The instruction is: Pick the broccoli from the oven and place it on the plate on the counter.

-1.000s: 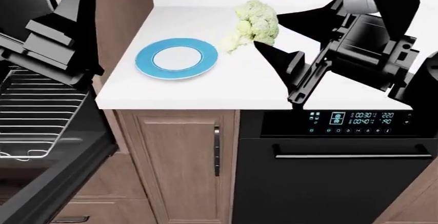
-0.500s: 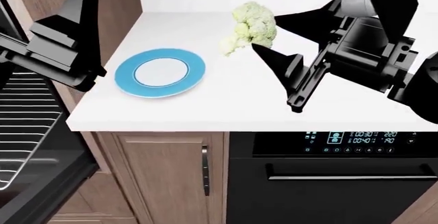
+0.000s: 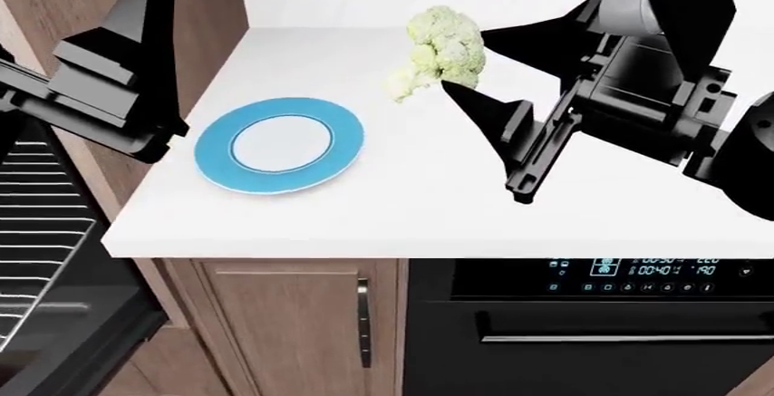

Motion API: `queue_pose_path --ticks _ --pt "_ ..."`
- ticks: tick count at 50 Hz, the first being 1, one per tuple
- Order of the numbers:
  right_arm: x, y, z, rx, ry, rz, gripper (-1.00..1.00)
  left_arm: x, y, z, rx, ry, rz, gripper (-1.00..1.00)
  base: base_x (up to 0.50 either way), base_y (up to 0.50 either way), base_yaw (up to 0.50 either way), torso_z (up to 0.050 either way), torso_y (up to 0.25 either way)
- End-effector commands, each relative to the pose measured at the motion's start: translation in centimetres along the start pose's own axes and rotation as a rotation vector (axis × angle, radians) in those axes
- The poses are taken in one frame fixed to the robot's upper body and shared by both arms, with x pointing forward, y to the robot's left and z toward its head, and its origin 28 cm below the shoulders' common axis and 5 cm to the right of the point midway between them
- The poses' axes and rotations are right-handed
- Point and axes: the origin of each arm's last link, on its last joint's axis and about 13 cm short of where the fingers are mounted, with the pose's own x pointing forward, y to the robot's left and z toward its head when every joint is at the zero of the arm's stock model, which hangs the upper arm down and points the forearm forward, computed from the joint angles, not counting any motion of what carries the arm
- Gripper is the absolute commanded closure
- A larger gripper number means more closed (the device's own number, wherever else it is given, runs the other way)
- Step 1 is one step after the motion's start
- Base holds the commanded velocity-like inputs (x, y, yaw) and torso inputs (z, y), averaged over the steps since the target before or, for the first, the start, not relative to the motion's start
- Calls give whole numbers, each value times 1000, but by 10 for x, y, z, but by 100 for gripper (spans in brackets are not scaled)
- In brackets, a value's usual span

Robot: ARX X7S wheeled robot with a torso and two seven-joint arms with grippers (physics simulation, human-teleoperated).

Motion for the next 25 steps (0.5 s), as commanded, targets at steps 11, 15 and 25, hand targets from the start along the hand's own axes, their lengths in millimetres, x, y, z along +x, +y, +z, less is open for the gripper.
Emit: queue_pose_path --ticks 11,15,25 --pt "1 1 0 -30 2 17 100 0 0 2 -5 -24 10 -100 120 65 0 0 1" --pt "1 0 0 -30 3 14 100 0 0 0 0 -28 15 -100 121 162 0 0 0" --pt "2 1 0 -23 3 17 100 -3 -2 5 -8 -99 -5 -100 119 162 0 0 0"
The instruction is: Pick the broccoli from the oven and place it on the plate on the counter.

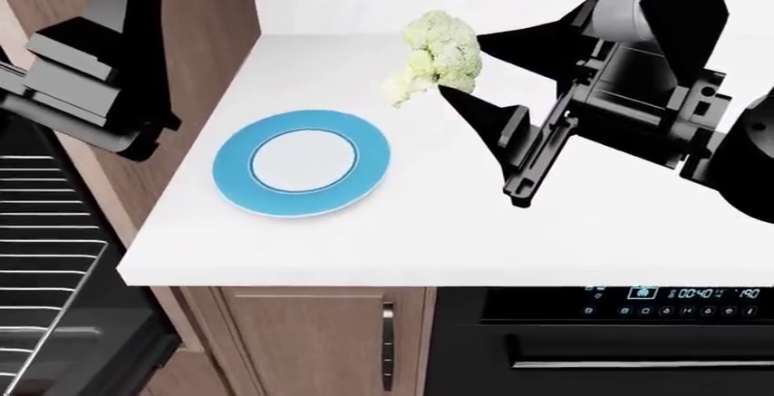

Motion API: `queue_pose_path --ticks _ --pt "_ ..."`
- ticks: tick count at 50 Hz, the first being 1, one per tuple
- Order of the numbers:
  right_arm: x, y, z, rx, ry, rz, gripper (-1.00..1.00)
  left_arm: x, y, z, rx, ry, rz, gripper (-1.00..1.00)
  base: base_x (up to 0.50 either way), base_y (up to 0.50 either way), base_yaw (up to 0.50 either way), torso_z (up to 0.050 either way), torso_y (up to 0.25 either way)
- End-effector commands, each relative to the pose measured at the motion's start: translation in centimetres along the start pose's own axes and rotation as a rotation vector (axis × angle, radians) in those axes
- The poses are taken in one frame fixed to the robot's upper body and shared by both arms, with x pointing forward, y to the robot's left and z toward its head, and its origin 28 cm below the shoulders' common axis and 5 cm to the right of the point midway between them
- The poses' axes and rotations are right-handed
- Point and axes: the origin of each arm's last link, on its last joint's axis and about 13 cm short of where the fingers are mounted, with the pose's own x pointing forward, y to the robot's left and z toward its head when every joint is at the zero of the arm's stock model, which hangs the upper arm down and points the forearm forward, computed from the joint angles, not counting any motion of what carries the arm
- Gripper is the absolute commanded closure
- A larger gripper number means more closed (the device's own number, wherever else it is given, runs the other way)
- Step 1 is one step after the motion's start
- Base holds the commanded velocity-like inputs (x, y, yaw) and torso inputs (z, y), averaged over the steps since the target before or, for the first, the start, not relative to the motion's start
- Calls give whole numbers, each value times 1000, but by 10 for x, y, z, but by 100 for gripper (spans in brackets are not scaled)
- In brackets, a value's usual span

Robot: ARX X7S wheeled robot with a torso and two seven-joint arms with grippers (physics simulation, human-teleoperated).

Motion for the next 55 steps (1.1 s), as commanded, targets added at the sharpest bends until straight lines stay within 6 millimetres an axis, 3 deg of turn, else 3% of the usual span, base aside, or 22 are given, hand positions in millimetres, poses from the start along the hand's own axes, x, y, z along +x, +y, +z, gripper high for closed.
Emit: queue_pose_path --ticks 1,55 --pt "1 0 0 -18 3 6 100 -2 -1 4 -2 -49 -12 -100 113 160 0 0 0" --pt "4 4 -2 -20 6 45 100 -3 -2 4 3 -64 -29 -100 12 10 0 0 0"
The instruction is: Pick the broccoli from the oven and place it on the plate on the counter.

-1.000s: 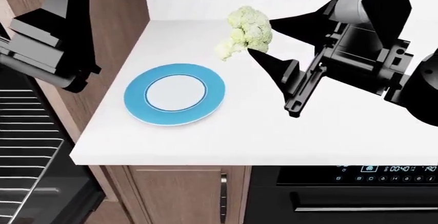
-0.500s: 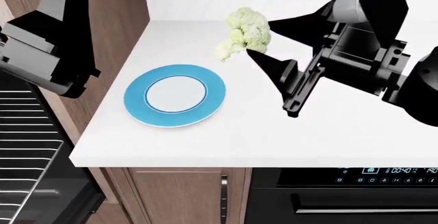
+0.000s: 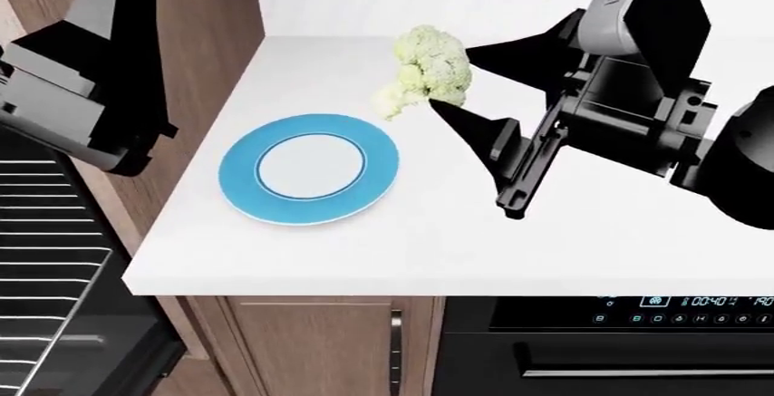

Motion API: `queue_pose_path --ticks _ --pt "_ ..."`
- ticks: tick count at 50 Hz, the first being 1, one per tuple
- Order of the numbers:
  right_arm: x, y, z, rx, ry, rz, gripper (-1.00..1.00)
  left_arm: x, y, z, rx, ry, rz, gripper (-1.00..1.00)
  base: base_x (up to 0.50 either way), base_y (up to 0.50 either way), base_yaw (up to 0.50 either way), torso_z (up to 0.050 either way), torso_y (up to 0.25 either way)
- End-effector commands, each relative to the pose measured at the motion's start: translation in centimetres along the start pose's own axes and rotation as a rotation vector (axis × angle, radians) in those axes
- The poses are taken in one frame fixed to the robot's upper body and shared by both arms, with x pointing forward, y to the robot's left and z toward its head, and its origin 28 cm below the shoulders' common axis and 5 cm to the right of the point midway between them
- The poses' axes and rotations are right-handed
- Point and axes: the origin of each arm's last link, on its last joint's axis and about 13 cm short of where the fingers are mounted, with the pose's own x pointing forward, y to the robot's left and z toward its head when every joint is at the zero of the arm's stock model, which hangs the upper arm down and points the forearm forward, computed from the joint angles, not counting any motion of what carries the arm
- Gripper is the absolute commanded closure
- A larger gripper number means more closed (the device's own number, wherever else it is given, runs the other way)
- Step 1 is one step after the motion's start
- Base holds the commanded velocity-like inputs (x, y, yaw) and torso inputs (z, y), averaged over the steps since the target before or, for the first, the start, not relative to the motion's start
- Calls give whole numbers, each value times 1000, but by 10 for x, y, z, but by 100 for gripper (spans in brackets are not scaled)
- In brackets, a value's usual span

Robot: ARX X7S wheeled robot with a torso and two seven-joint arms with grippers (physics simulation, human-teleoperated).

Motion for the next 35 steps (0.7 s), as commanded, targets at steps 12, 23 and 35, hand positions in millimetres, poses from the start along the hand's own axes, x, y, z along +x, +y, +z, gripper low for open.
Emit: queue_pose_path --ticks 12,23,35 --pt "2 1 0 -21 -1 22 100 0 0 0 1 -4 1 -100 103 377 0 0 0" --pt "2 -1 2 -3 -7 9 100 0 0 1 10 -9 -3 -100 87 209 0 0 0" --pt "13 -1 -1 2 29 24 100 0 0 -1 7 -9 -7 -100 0 0 0 0 0"
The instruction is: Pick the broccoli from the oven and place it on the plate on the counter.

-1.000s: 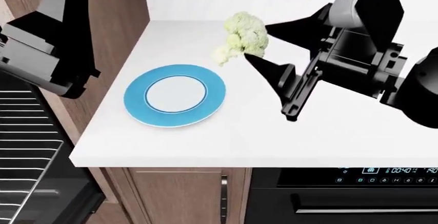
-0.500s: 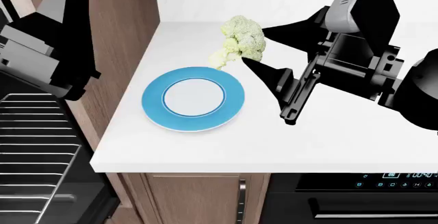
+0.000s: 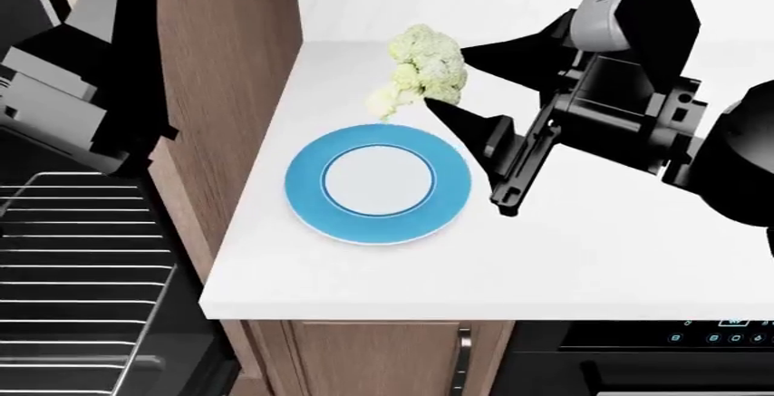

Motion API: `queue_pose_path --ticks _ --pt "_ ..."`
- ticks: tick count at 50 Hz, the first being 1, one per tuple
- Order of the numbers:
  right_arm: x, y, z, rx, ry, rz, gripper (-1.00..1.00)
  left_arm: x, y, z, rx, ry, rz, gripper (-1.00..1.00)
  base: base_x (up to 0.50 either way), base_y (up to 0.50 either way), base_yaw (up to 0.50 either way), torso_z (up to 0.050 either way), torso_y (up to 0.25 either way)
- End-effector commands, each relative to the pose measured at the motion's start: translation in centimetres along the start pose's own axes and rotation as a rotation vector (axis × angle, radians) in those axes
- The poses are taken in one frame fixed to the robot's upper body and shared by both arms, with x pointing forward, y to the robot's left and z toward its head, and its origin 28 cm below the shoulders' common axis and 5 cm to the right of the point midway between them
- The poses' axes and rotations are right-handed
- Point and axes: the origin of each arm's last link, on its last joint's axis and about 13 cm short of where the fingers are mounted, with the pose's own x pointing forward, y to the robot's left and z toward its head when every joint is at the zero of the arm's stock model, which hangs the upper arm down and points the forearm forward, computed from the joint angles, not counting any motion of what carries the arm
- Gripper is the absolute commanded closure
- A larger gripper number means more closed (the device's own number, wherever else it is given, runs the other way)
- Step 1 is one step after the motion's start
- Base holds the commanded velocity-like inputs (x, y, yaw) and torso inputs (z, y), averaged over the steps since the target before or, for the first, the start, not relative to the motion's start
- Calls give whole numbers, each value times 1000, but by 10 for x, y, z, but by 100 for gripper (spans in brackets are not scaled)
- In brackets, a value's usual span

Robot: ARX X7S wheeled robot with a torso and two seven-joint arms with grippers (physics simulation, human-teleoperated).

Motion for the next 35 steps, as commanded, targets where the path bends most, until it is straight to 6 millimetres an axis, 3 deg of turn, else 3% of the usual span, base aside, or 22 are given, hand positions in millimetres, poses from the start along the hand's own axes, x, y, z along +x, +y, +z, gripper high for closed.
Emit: queue_pose_path --ticks 1,12,35 --pt "10 -2 0 -21 27 21 100 0 0 0 -1 -3 -3 -100 0 0 0 0 0" --pt "34 -7 -4 24 80 61 100 0 0 -1 -4 -4 -1 -100 0 0 0 0 0" --pt "59 -18 -33 154 235 -4 100 -1 1 0 -5 -4 4 -100 0 0 0 0 0"
